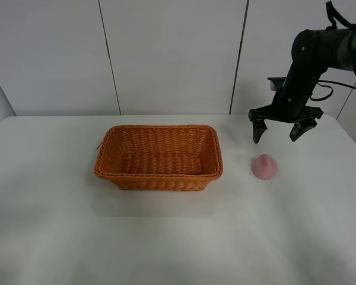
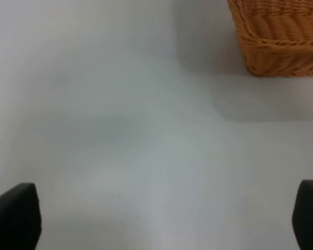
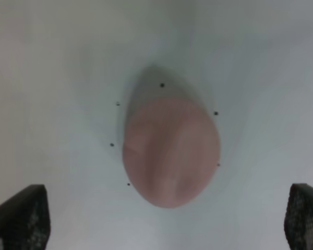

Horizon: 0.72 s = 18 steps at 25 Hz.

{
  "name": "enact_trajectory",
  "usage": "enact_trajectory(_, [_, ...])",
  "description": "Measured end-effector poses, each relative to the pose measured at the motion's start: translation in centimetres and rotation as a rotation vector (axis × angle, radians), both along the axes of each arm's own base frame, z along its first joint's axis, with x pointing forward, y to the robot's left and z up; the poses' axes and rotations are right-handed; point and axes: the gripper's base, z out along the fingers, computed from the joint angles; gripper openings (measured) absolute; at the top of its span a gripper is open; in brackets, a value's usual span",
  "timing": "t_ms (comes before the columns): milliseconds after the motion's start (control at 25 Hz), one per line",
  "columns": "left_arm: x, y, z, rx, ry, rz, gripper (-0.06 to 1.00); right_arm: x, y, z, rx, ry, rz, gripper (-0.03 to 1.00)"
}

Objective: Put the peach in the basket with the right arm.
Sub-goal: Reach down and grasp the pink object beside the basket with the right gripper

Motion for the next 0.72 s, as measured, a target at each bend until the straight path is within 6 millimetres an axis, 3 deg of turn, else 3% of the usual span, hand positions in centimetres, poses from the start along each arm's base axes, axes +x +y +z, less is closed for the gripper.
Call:
enact_trajectory(320, [0.0,0.0,0.0,0.0,0.0,0.0,0.99,0.7,0.1,-2.4,-0.018,0.013,-0.002,0.7])
enact_trajectory(720, [0.0,0.0,0.0,0.0,0.0,0.0,0.99,1.3,0.2,-7.8,-0.031,0.11,-0.004,0.7])
